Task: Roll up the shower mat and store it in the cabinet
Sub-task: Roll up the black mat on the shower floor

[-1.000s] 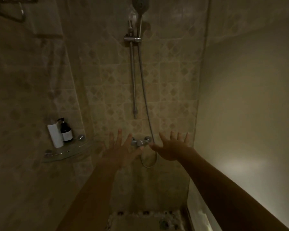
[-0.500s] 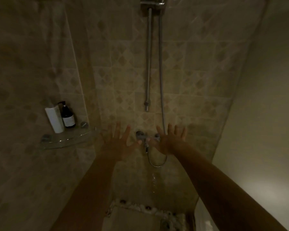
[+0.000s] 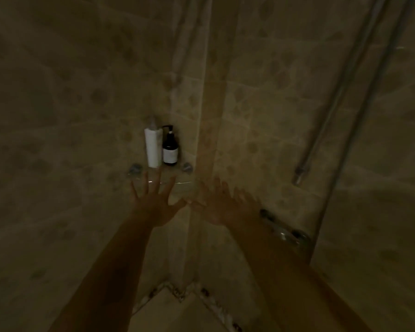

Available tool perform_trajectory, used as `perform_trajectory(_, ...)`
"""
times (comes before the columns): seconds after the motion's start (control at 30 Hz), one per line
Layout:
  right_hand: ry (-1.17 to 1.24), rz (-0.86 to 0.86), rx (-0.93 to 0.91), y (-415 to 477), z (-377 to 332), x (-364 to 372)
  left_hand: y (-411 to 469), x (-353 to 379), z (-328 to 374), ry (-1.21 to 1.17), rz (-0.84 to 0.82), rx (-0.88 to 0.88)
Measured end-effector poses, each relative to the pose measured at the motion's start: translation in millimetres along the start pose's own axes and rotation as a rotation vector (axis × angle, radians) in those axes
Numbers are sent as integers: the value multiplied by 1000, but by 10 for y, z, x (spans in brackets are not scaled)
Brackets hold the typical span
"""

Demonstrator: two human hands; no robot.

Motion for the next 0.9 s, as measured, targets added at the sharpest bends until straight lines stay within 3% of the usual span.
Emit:
perform_trajectory(0.23,-36,36,-353,805,-987,89,-346,-357,-1114,4,70,-430)
perform_trajectory(0.4,-59,-51,-640,945,-1872,317,-871,-582,-1764,9,147,-689)
perform_trajectory(0.67,-181,-116,-1060,747,-3142,834,-1796,-651,-2164,62,238,-1044)
perform_trajectory(0.9,-327,-153,-1401,282,-3837,1584,-2874,-155,-2175,-41,341,-1469)
Point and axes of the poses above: each hand's wrist, its own y-axis towards the middle knuckle, its own x-axis out of the palm, z = x × y, the point moved 3 cm from there along y, towards the middle knuckle, and after that the axes turned 14 degrees about -y, right-handed, at the moved point
